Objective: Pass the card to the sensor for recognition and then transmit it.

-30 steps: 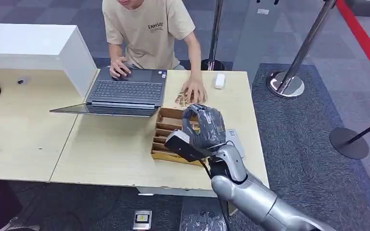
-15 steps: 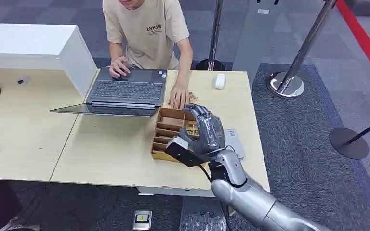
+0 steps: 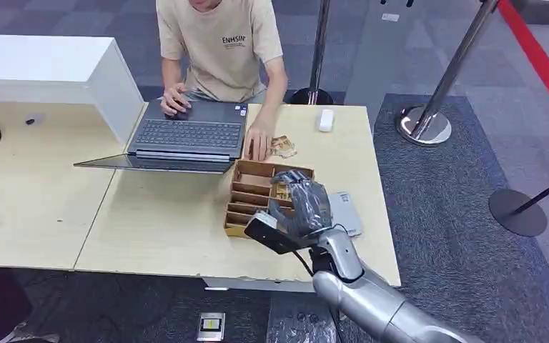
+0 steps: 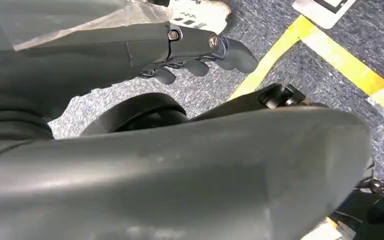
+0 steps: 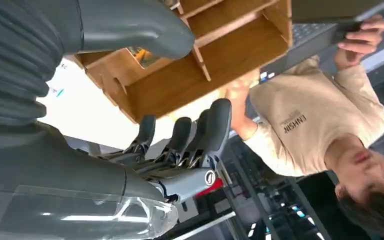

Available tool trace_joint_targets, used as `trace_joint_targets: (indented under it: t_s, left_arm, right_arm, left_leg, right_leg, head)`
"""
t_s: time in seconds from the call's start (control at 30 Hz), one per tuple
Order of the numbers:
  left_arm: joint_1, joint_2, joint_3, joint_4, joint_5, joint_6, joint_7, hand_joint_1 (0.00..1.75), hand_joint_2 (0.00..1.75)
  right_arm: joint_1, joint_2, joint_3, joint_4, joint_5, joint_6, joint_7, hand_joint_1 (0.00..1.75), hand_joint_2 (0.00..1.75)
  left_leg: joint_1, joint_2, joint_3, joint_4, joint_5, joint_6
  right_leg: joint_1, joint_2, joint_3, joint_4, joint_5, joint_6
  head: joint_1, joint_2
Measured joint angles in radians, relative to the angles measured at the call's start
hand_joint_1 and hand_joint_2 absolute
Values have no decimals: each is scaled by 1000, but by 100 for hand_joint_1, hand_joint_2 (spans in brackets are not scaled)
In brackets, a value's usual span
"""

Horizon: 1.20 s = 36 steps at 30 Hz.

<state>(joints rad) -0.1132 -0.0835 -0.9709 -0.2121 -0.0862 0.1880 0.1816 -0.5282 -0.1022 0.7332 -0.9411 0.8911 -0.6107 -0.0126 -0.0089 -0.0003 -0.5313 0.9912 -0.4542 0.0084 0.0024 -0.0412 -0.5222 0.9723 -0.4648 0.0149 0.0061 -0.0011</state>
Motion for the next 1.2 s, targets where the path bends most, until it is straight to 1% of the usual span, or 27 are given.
trace_joint_targets:
  t_s: [0.1,0.13,0.17,0.4,0.43,0.57,0.6,0.63,0.7,0.83,0.93,1.1,1.13,1.17,1.2]
  left_arm:
    - [0,0,0,0,0,0,0,0,0]
    - [0,0,1,0,0,0,-1,0,0]
    - [0,0,1,0,0,0,-1,0,0]
    - [0,0,1,0,3,-1,-2,0,0]
    - [0,0,1,0,3,-1,-2,0,0]
    - [0,0,2,0,3,-3,-2,0,0]
    - [0,0,2,0,3,-3,-2,0,0]
    - [0,0,2,0,3,-3,-2,0,0]
    - [0,0,2,0,3,-3,-3,0,0]
    - [1,0,2,0,3,-5,-5,0,0]
    - [2,0,2,0,3,-7,-5,0,0]
    - [4,0,2,0,3,-15,-3,0,0]
    - [4,0,2,0,3,-17,-2,0,0]
    - [4,0,2,0,2,-19,-1,0,0]
    - [3,0,2,0,2,-23,0,0,0]
  right_arm:
    - [0,3,3,16,0,0,0,82,175]
    - [1,5,5,21,0,0,0,87,175]
    - [1,5,6,25,0,0,0,89,175]
    - [1,8,18,56,-2,1,-5,91,175]
    - [1,9,20,59,-2,1,-6,94,175]
    - [1,13,22,71,-3,1,-6,96,175]
    - [2,13,22,74,-3,1,-6,94,175]
    - [2,14,23,77,-5,1,-6,98,175]
    - [4,15,23,84,-8,2,-6,94,175]
    - [5,16,26,100,-12,1,-7,98,175]
    - [6,19,30,117,-10,0,-9,105,175]
    - [7,22,38,142,-2,0,-9,106,175]
    - [7,23,39,147,0,-1,-8,112,175]
    - [7,24,40,151,1,-2,-8,112,175]
    - [7,24,42,155,2,-3,-7,115,175]
  left_leg:
    - [0,0,0,0,0,0]
    - [0,0,0,0,0,0]
    - [0,0,0,0,0,0]
    - [0,0,0,0,0,0]
    - [0,0,0,0,0,0]
    - [0,0,0,0,0,0]
    - [0,0,0,0,0,0]
    - [0,0,0,0,0,0]
    - [0,0,0,0,0,0]
    - [0,0,0,0,0,0]
    - [0,0,0,0,0,0]
    - [0,0,0,0,0,0]
    - [0,0,0,0,0,0]
    - [0,0,0,0,0,0]
    - [0,0,0,0,0,0]
  right_leg:
    - [0,0,0,0,0,0]
    - [0,0,0,0,0,0]
    - [0,0,0,0,0,0]
    - [0,0,0,0,0,0]
    - [0,0,0,0,0,0]
    - [0,0,0,0,0,0]
    - [0,0,0,0,0,0]
    - [0,0,0,0,0,0]
    - [0,0,0,0,0,0]
    - [0,0,0,0,0,0]
    - [0,0,0,0,0,0]
    - [0,0,0,0,0,0]
    - [0,0,0,0,0,0]
    - [0,0,0,0,0,0]
    - [0,0,0,0,0,0]
  head:
    - [0,0]
    - [0,0]
    - [0,0]
    - [0,0]
    - [0,0]
    - [0,0]
    - [0,0]
    - [0,0]
    - [0,0]
    - [0,0]
    - [0,0]
    - [0,0]
    - [0,0]
    - [0,0]
    - [0,0]
